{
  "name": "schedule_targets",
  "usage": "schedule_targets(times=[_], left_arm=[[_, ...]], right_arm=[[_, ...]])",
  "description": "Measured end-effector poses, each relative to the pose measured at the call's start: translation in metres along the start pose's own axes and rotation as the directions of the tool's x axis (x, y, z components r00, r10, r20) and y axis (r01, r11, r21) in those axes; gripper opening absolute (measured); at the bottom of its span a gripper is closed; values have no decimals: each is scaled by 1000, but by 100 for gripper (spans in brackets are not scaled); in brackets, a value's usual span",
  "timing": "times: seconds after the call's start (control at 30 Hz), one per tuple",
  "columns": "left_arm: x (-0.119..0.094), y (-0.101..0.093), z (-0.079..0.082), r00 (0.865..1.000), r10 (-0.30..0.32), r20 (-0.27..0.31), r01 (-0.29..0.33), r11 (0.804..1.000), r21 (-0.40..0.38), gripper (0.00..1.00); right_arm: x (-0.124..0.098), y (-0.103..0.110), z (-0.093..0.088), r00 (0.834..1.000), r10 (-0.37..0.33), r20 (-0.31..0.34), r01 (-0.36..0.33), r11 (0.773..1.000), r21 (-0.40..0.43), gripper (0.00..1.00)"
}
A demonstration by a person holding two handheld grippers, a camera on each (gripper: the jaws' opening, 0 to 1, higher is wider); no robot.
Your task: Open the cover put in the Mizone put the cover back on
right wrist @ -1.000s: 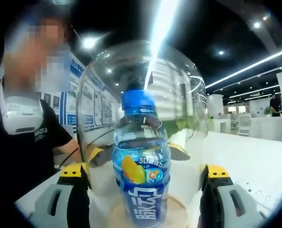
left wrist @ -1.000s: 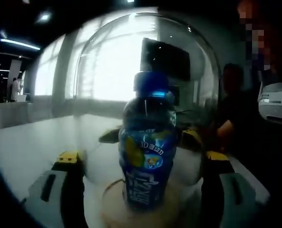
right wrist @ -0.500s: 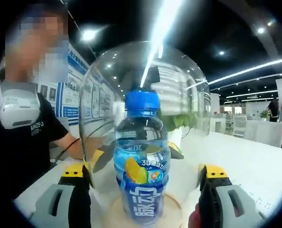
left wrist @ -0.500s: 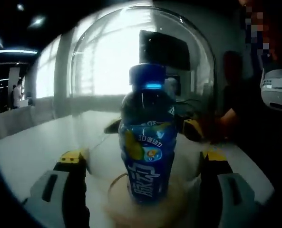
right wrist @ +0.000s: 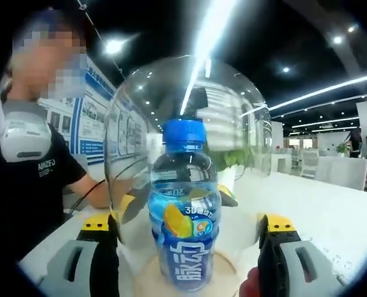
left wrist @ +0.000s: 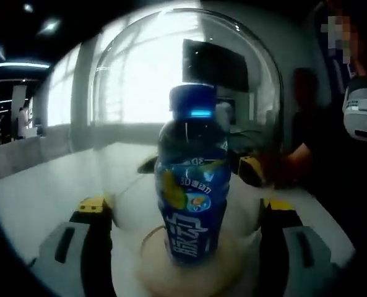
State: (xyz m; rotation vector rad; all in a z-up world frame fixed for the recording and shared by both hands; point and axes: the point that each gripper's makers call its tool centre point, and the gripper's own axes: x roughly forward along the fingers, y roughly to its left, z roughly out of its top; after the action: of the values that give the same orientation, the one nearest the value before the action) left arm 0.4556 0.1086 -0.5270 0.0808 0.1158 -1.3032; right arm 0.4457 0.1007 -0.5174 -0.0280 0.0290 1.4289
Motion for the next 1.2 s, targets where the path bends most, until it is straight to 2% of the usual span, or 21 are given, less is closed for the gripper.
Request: schedule_targets(times=[0.3,0.63,1.0,1.2], left_arm=[[-2,0,3,1000,-12,15,13,999,-46,84],[-4,2,2,1000,3,-9,-3,999,-32,81],[-4,4,1,999,14,-35,-15,999,-30,81],[-4,4,1,999,21,-48,-22,999,-25,80]], right_arm=[[-7,1,-2,997,-72,-40,73,997,7,81],[-14,2,-4,989,-140,-48,141,990,12,77],[-27,7,-2,970,-233,-71,231,972,-30,69],[-36,12,-1,954,-290,-78,286,956,-60,62]])
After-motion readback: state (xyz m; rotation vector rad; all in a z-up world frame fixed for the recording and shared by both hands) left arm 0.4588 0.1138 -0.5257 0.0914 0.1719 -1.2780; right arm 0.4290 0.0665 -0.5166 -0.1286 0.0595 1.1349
